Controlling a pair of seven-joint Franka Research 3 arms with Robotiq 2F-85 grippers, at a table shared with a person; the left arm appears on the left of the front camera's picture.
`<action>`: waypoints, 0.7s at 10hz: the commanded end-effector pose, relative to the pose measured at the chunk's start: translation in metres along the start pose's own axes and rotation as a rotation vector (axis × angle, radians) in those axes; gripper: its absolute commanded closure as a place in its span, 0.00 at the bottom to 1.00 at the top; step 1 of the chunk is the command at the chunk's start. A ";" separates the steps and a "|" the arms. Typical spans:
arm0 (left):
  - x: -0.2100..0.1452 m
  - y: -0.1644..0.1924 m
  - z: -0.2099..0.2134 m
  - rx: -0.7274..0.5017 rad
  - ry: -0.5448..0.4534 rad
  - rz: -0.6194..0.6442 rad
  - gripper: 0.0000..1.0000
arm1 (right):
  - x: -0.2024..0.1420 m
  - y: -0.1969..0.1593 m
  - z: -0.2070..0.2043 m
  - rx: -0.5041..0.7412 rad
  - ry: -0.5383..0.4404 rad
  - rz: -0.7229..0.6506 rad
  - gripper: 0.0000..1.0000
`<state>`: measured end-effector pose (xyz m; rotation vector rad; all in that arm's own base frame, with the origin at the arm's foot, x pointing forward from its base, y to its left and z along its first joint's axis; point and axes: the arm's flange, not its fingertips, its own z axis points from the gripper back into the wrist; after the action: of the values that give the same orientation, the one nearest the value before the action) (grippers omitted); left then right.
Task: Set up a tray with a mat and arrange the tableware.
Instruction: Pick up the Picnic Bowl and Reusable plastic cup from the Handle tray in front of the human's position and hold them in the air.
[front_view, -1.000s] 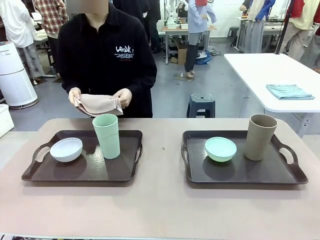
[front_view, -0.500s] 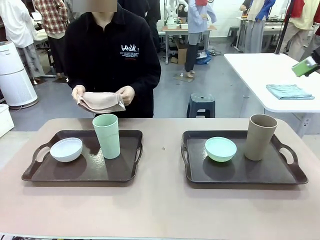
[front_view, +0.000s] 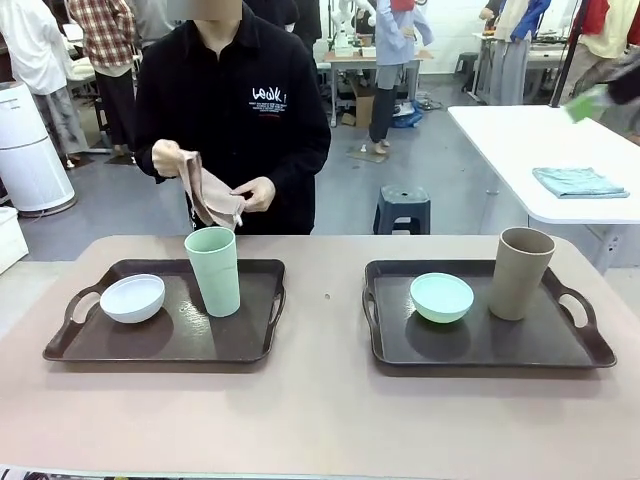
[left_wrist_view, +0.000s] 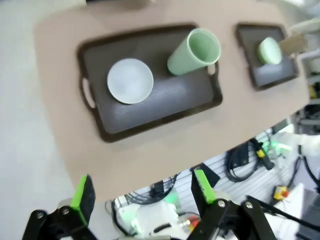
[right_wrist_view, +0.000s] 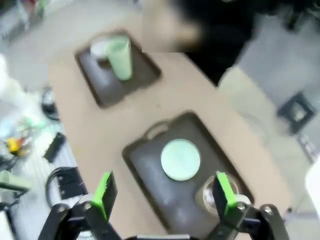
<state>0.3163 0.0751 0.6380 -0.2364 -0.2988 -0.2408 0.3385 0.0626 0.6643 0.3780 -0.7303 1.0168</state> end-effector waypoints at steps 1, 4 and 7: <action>0.046 -0.002 -0.045 0.087 0.140 0.104 0.00 | 0.052 -0.034 -0.118 0.227 -0.012 0.258 0.00; 0.045 -0.011 -0.064 0.074 0.111 0.084 0.00 | 0.051 0.014 -0.136 0.218 0.006 0.252 0.00; 0.045 -0.011 -0.064 0.074 0.111 0.084 0.00 | 0.051 0.014 -0.136 0.218 0.006 0.252 0.00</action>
<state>0.3736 0.0372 0.5949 -0.1707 -0.1929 -0.1349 0.4018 0.1805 0.6123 0.4936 -0.6993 1.3554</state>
